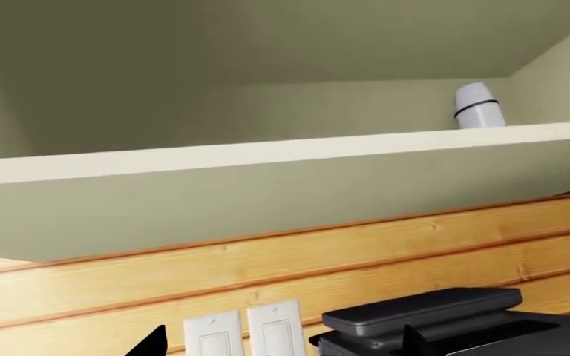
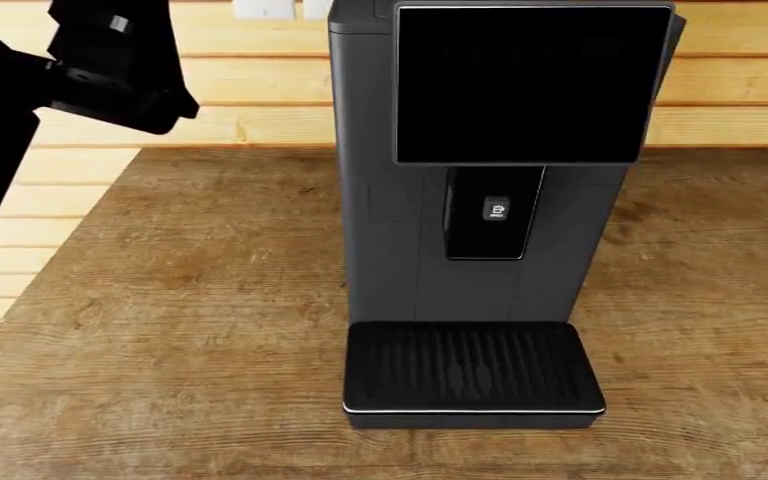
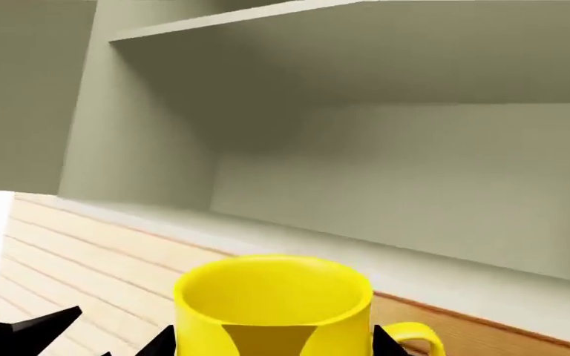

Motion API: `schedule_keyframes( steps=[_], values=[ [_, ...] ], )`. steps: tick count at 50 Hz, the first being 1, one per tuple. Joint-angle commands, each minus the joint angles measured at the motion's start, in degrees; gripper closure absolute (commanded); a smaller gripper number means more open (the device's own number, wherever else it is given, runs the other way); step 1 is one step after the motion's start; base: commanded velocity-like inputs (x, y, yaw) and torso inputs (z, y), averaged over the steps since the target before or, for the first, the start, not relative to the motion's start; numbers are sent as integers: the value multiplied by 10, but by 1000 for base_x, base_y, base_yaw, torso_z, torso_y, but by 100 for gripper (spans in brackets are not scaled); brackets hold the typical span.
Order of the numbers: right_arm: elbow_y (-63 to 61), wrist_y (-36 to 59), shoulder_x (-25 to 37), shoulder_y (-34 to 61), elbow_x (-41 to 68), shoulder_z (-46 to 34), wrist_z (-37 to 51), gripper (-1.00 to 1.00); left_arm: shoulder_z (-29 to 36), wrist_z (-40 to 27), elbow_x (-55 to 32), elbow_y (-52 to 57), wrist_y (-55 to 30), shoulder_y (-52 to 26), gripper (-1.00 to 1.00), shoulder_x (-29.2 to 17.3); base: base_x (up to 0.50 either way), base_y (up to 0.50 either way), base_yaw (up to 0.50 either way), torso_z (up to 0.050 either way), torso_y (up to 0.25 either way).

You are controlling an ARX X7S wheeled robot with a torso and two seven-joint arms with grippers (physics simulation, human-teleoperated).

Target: Pick the mug from the cabinet, place it under the coffee machine dispenser, and press the start button.

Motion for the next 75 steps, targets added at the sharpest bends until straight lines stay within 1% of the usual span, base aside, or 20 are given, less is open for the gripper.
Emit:
schedule_keyframes(
  steps=[1,5,12,17,28,42,53,58,65,69,71,75],
  values=[
    [-66,-42,34,-48,60,9,24,100,5,-2,0,0,2,2,-100,-1,0,0,0,0,0],
    [-92,-55,41,-80,69,18,28,100,4,-3,-2,2,2,3,-100,-1,0,0,0,0,0],
    [-163,-89,62,-167,97,50,39,100,-1,-7,-8,8,5,18,-100,-2,0,0,0,0,0],
    [-179,-86,65,-186,94,55,37,100,-6,-12,-14,12,6,29,-100,-2,0,0,0,0,0],
    [-234,-108,66,-271,93,91,41,100,-9,-20,-24,14,3,35,-100,-4,0,0,0,0,0],
    [-292,-116,76,-329,98,123,45,100,-2,-19,-20,11,8,34,-100,-5,0,0,0,0,0],
    [-368,-115,74,-414,83,166,62,100,-1,-19,-18,11,13,39,-100,-7,0,0,0,0,0],
    [-404,-118,70,-456,80,191,73,100,-10,-33,-45,4,3,37,-100,-3,0,0,0,0,0],
    [-450,-104,44,-527,67,233,79,100,-5,-27,-32,4,12,43,-100,-5,0,0,0,0,0],
    [-478,-96,26,-564,75,279,85,100,-4,-24,-27,5,16,46,-100,-7,0,0,0,0,0],
    [-481,-64,-9,-577,90,298,112,100,-5,-25,-28,7,15,47,-100,-9,0,0,0,0,0],
    [-481,11,-86,-606,156,341,199,100,-7,-27,-30,9,16,49,-100,-11,0,0,0,0,0]
  ],
)
